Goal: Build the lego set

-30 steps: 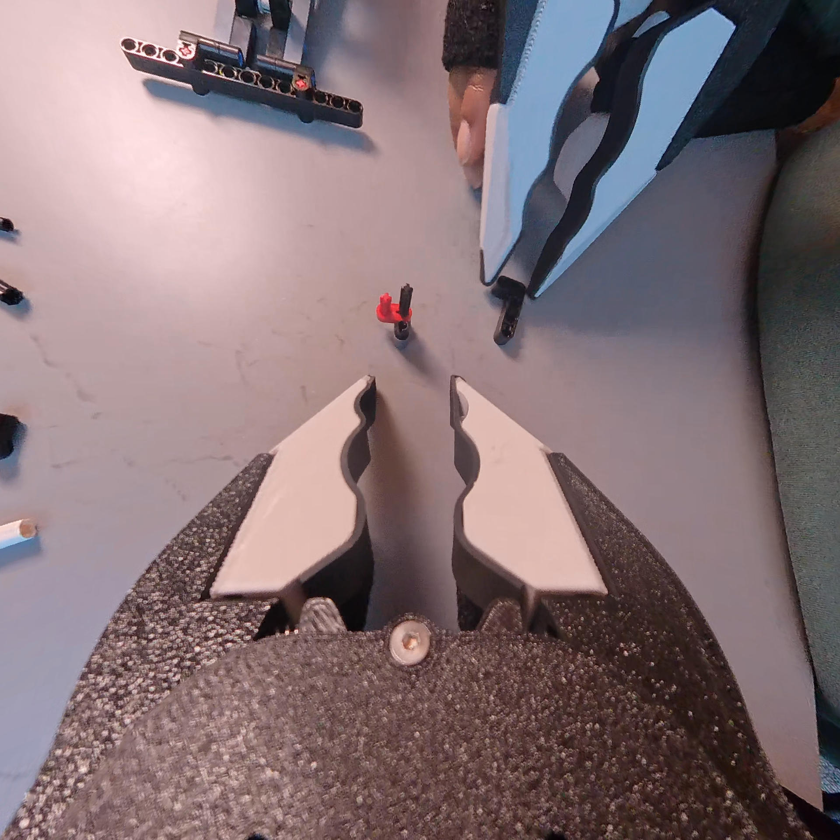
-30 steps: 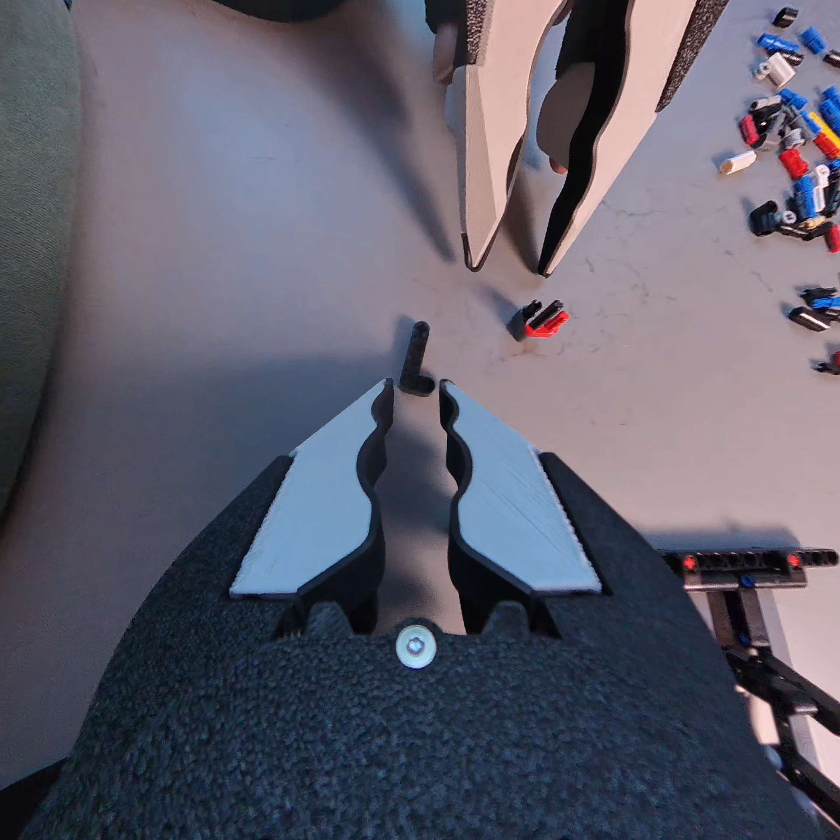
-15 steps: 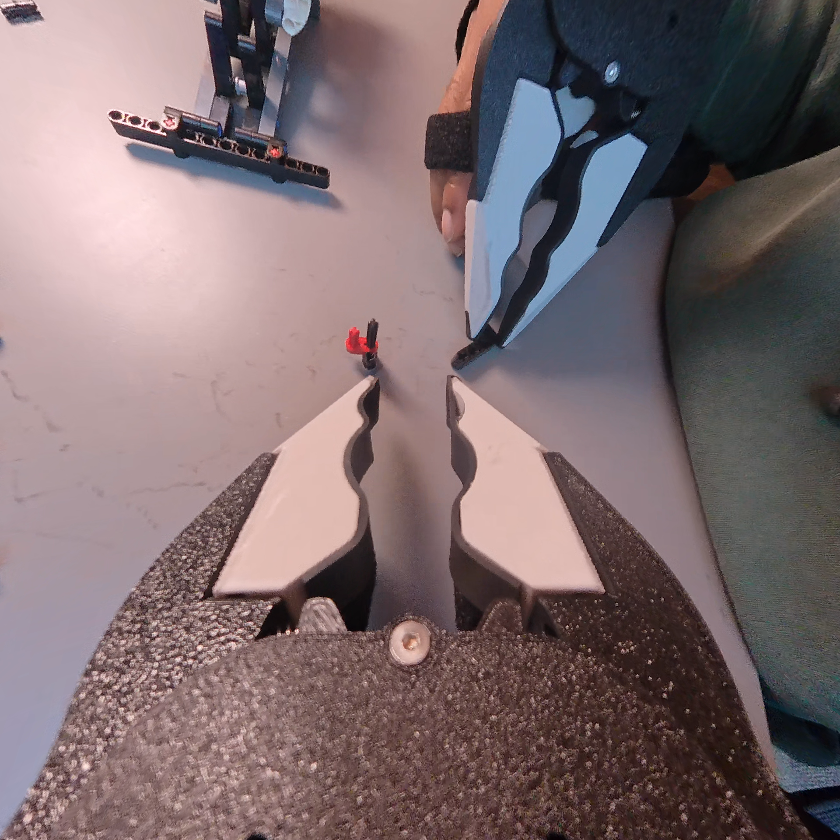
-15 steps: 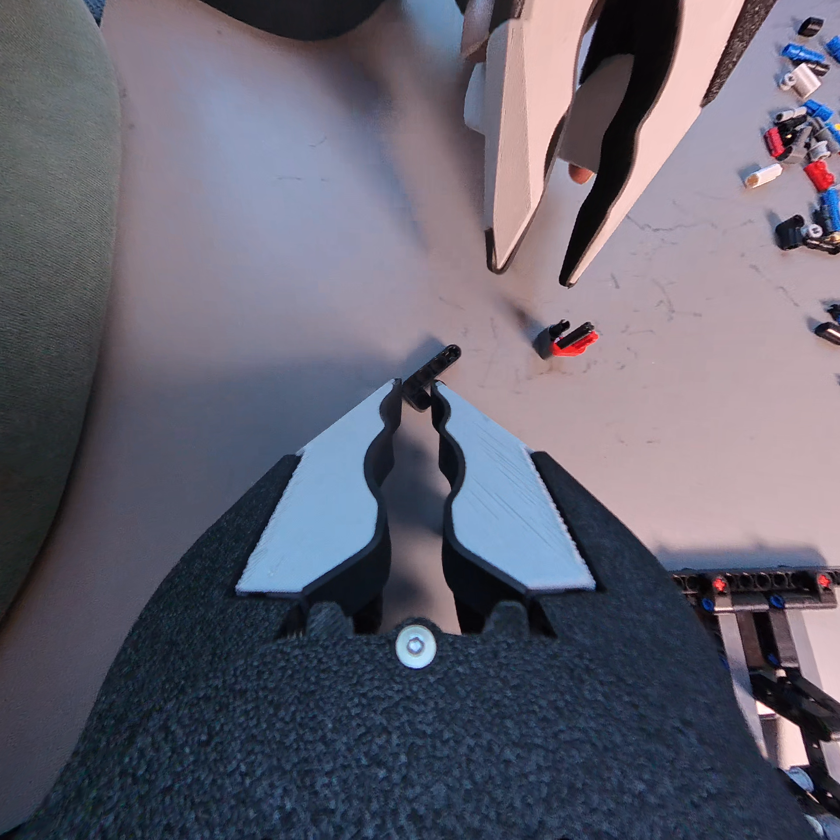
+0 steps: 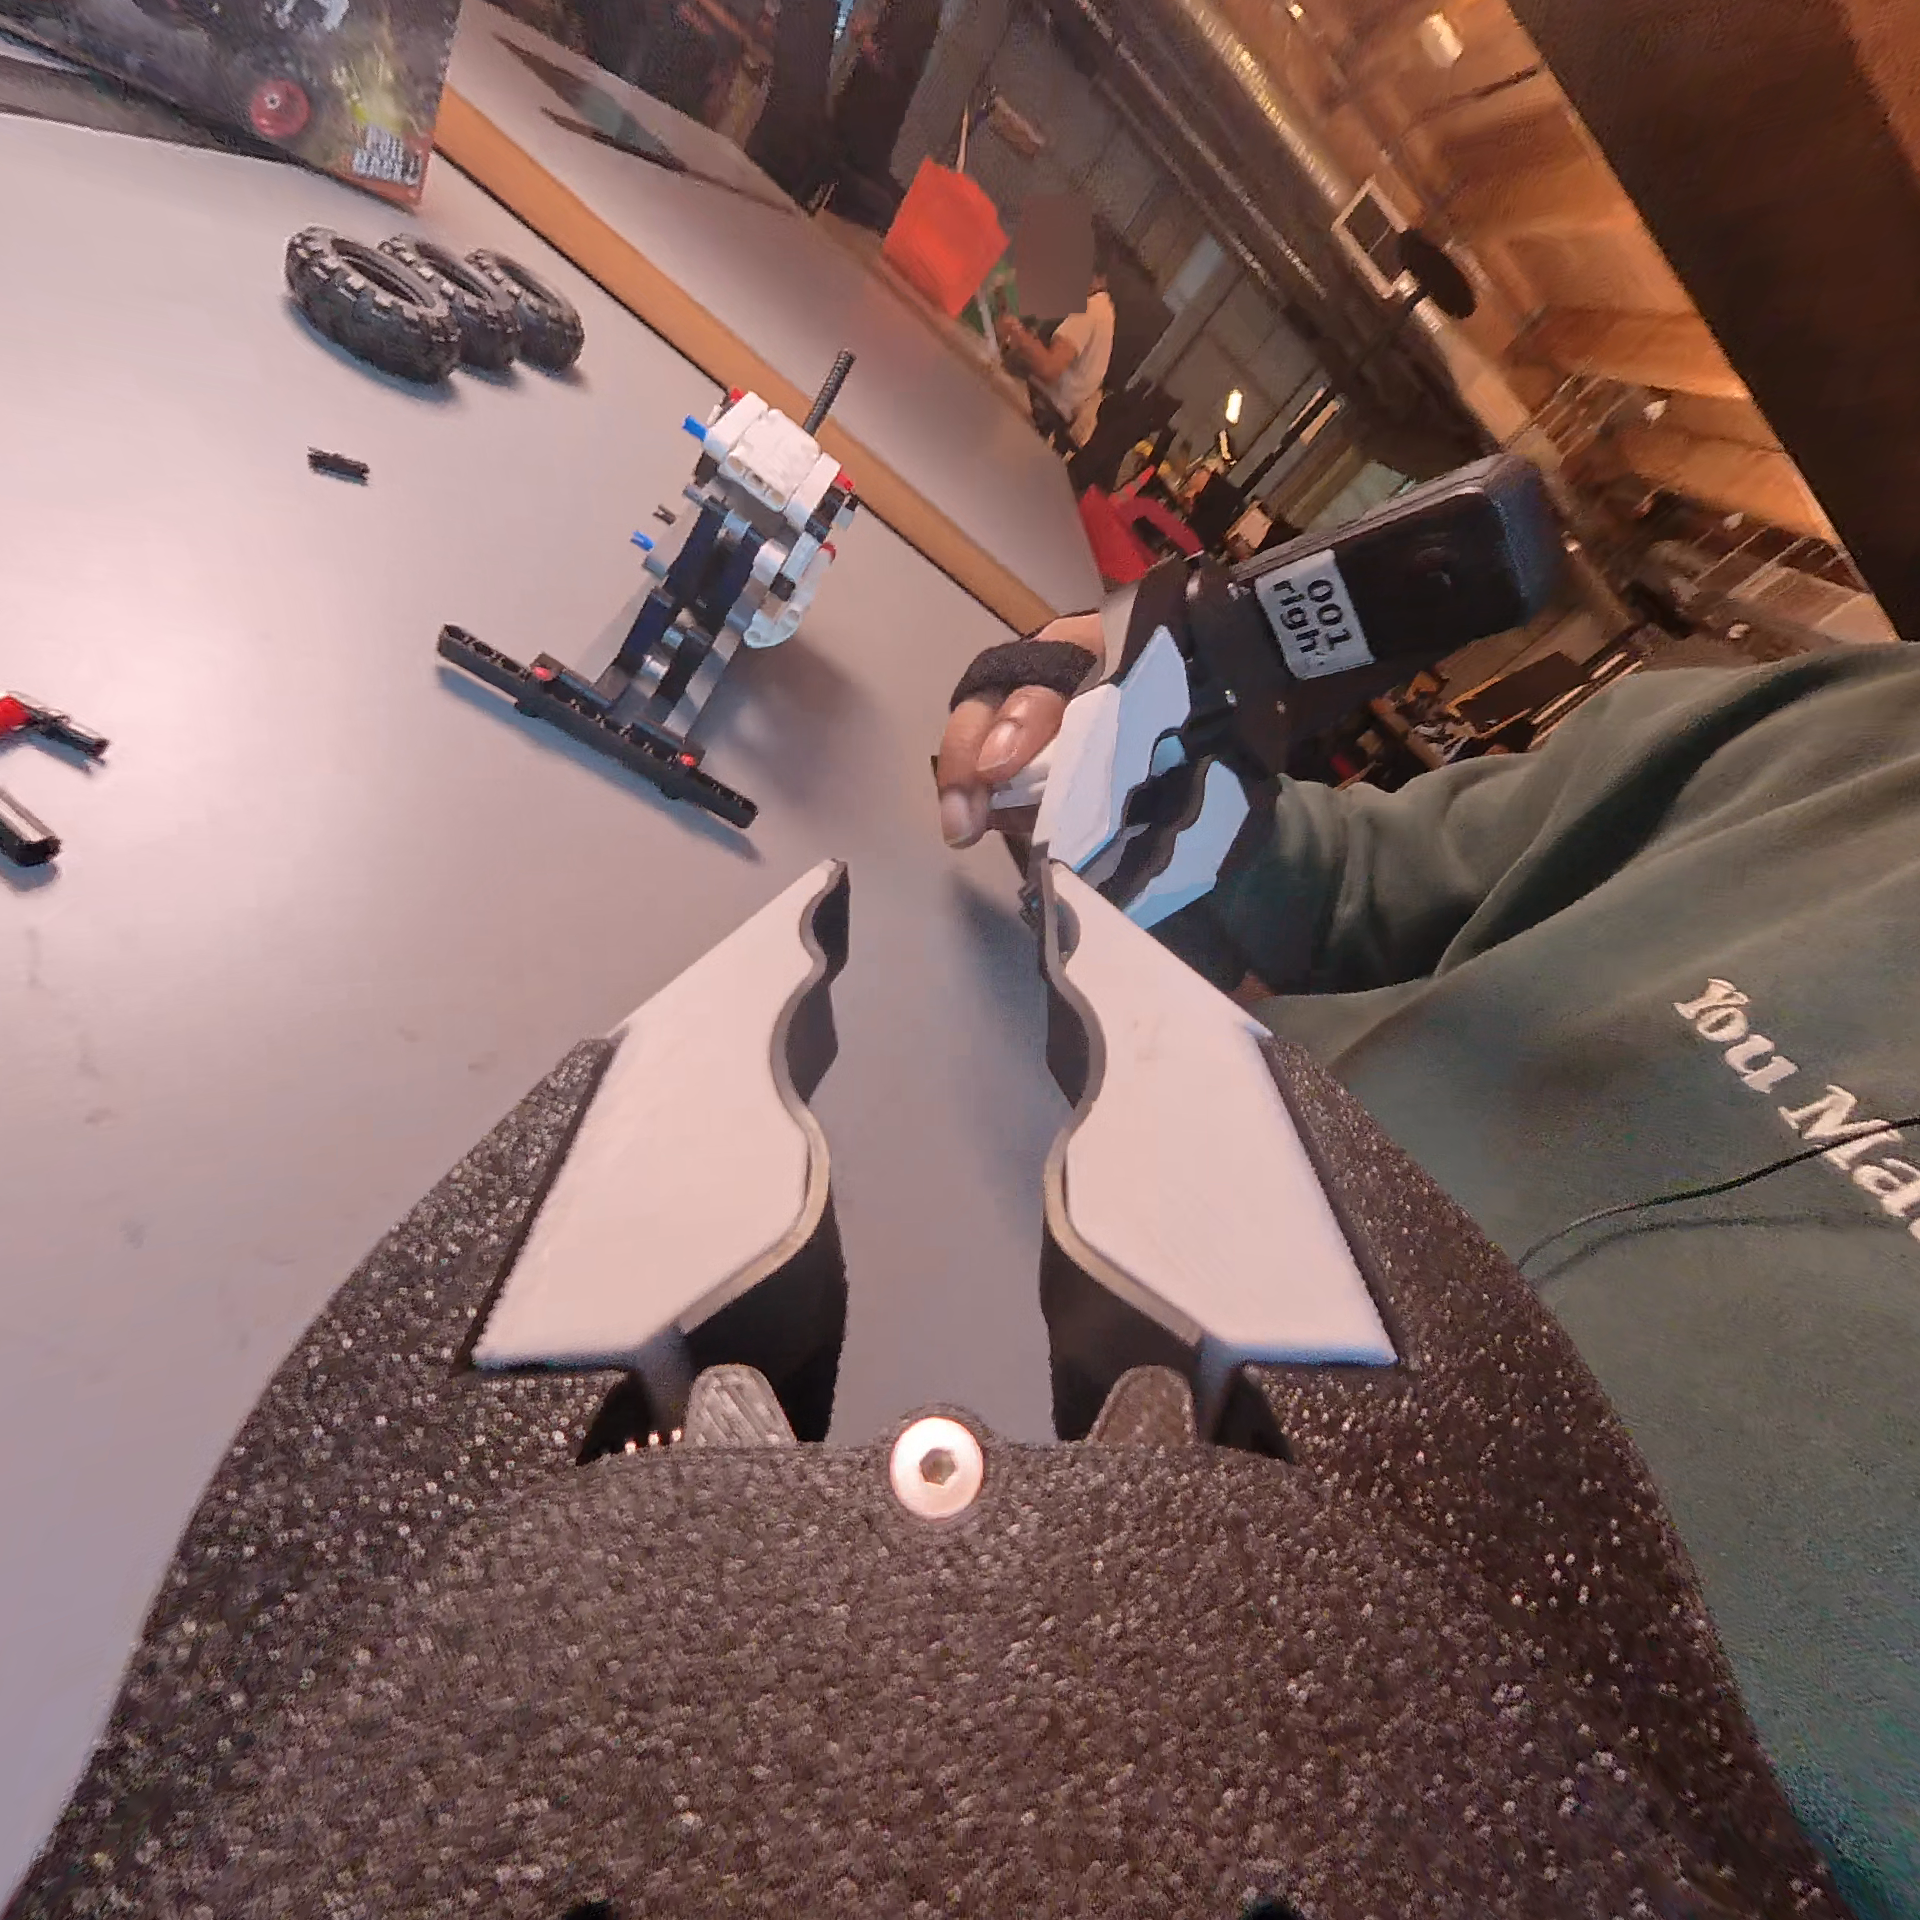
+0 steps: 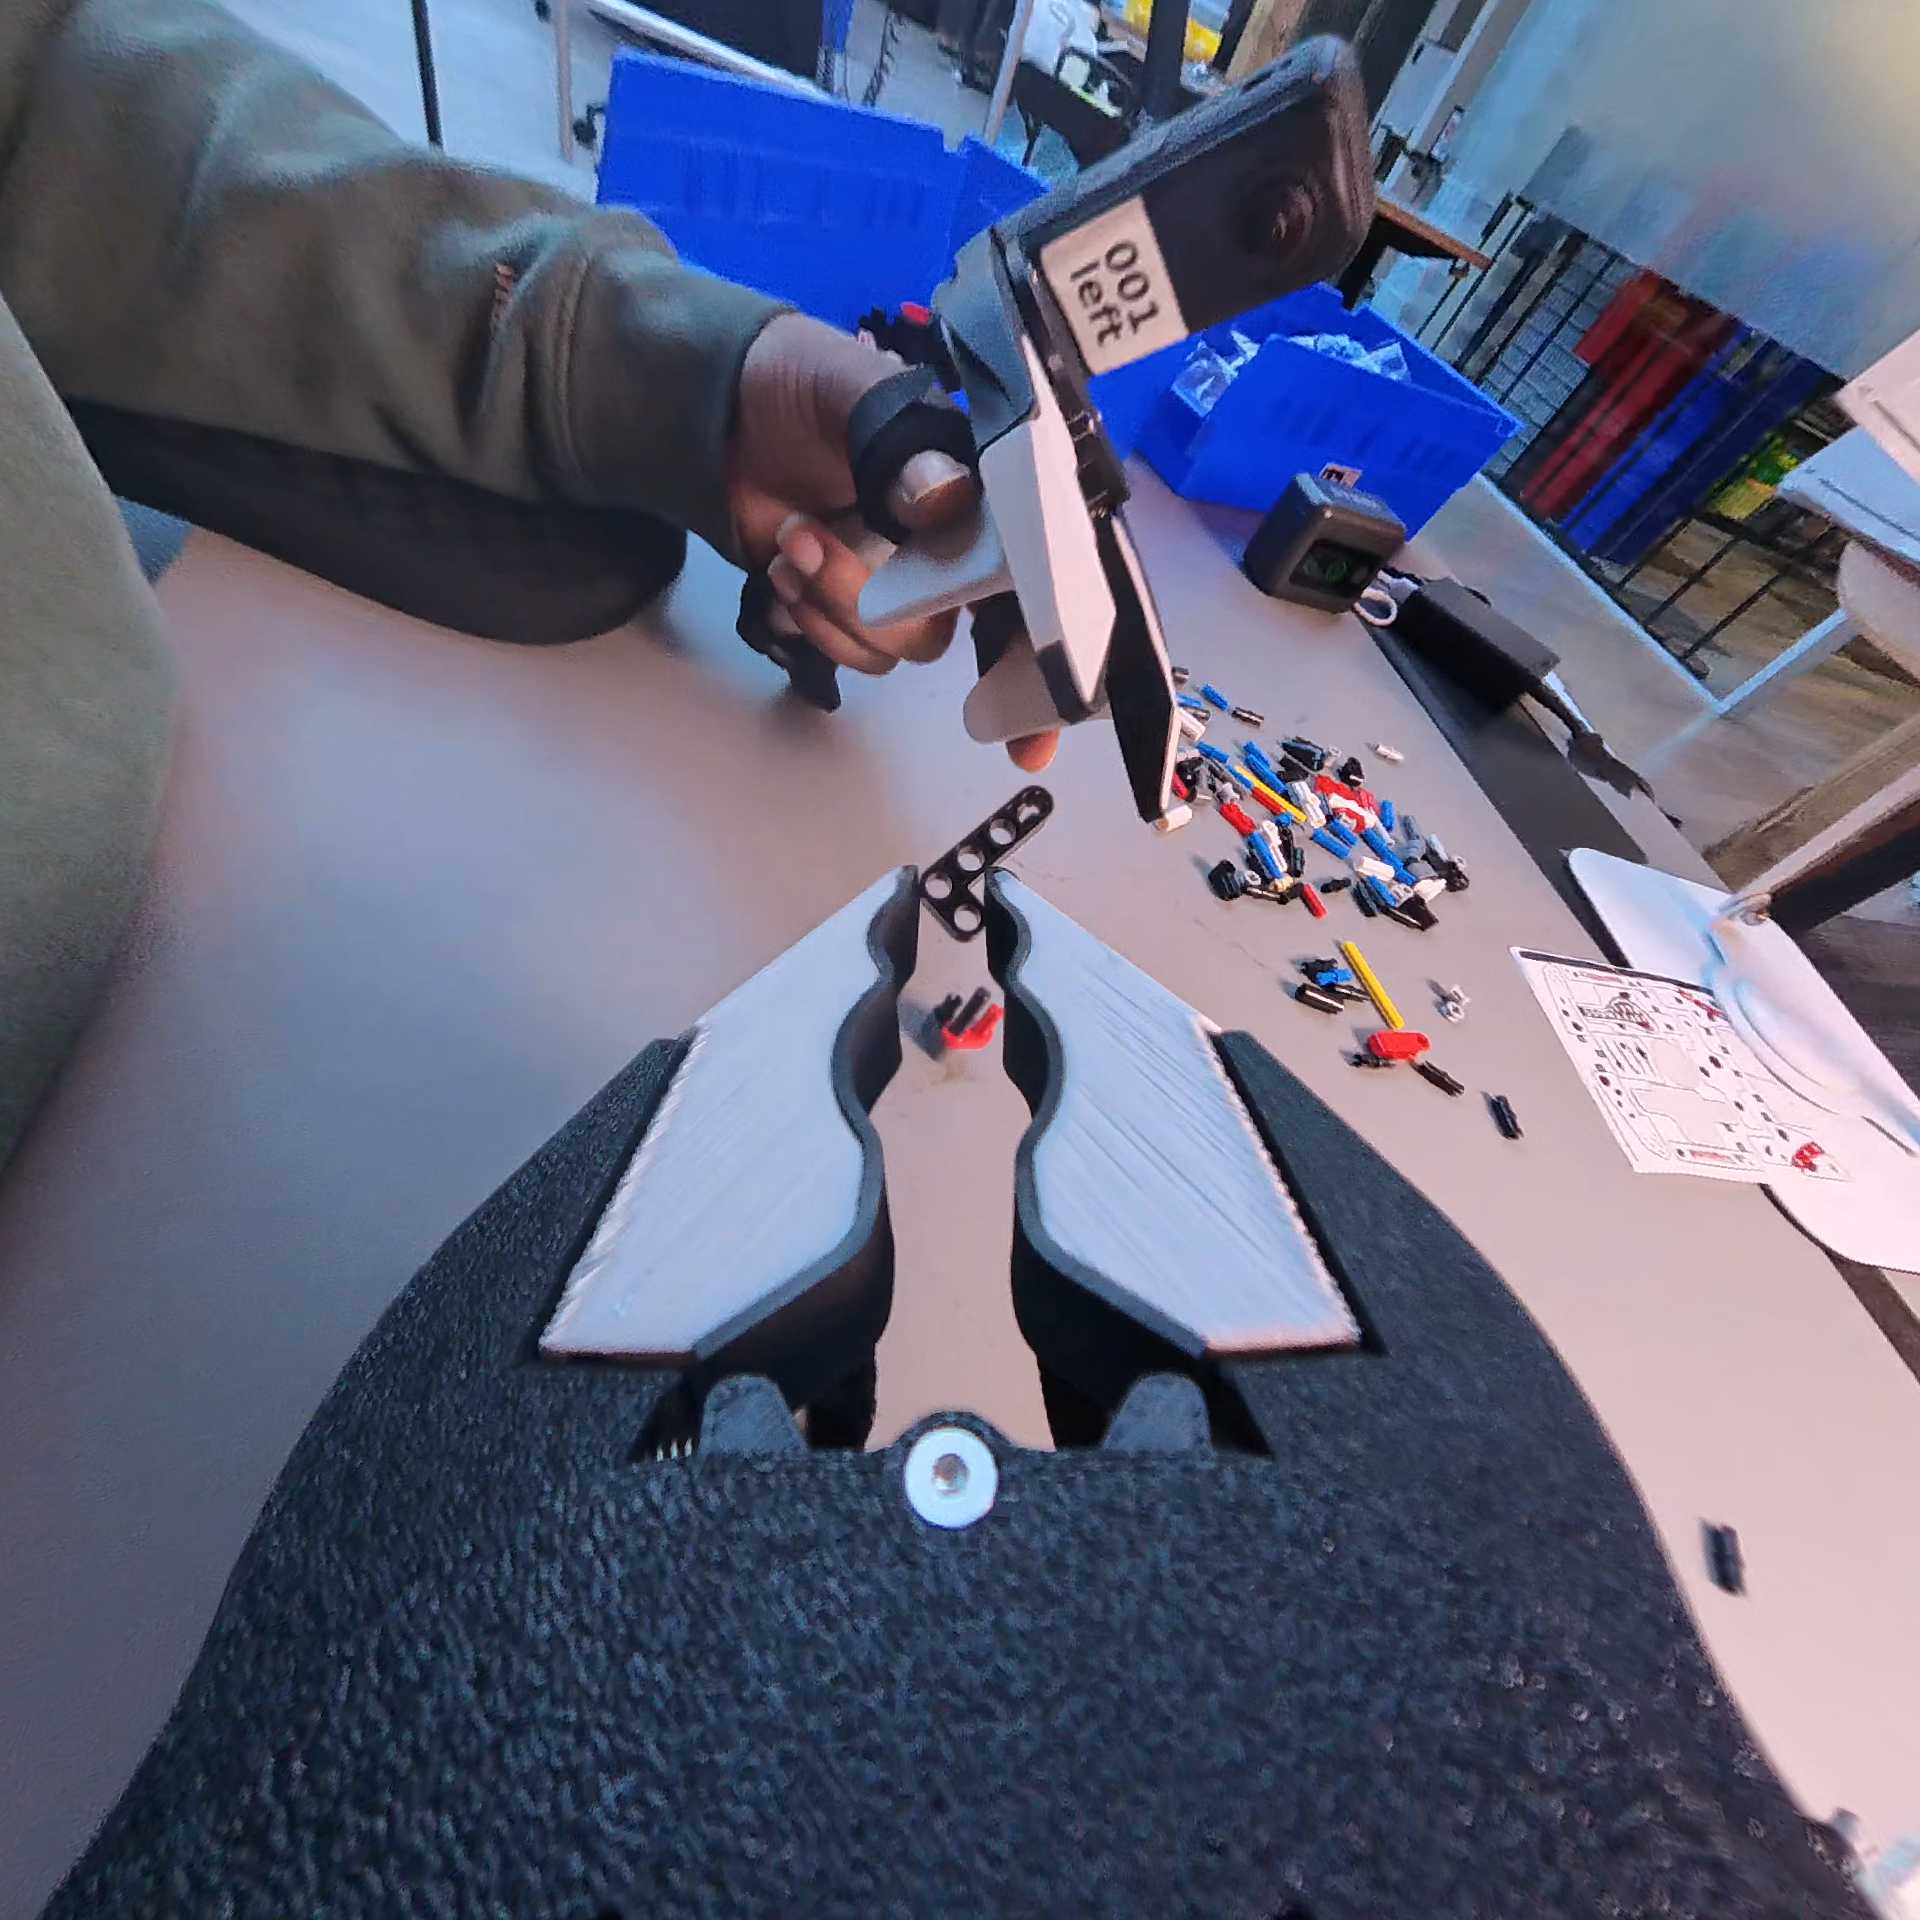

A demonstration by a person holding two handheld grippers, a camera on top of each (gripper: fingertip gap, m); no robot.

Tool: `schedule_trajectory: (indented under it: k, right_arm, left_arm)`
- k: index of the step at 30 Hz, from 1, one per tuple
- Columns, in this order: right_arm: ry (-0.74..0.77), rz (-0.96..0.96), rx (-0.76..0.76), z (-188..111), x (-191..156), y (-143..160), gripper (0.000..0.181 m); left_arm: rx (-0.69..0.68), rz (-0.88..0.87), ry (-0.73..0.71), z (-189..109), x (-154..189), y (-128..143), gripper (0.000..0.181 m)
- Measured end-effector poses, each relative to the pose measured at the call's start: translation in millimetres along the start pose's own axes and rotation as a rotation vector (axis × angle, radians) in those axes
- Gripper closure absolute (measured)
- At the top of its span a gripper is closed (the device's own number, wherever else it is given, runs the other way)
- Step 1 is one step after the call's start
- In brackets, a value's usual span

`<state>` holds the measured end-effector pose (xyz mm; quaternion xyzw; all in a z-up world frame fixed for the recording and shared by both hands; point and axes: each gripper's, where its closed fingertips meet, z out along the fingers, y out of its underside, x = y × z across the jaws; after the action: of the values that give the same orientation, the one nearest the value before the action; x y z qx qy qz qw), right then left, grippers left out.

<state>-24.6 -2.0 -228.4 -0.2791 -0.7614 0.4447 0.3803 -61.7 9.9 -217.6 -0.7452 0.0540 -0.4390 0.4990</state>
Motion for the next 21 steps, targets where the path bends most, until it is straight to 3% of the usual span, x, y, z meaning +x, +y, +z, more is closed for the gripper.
schedule_trajectory:
  k: [4,8,11,15,21]
  right_arm:
    - [-0.014,0.253,0.085,-5.4,12.6,-13.4,0.169]
    - [-0.182,0.632,0.178,-15.9,16.5,-21.3,0.170]
    - [-0.303,0.829,0.152,-15.6,9.6,-15.8,0.170]
    - [-0.425,0.942,0.092,-10.7,-7.8,-7.0,0.170]
    - [-0.479,0.996,0.071,-9.1,-15.2,-2.8,0.170]
  left_arm:
    - [-0.022,0.185,-0.008,7.3,12.4,1.7,0.142]
    - [-0.081,0.564,-0.209,8.0,10.2,1.5,0.143]
    - [-0.132,0.694,-0.231,14.6,17.6,9.0,0.146]
    - [-0.234,0.825,-0.257,24.5,16.4,25.7,0.149]
    - [-0.338,0.904,-0.278,29.0,12.1,41.5,0.171]
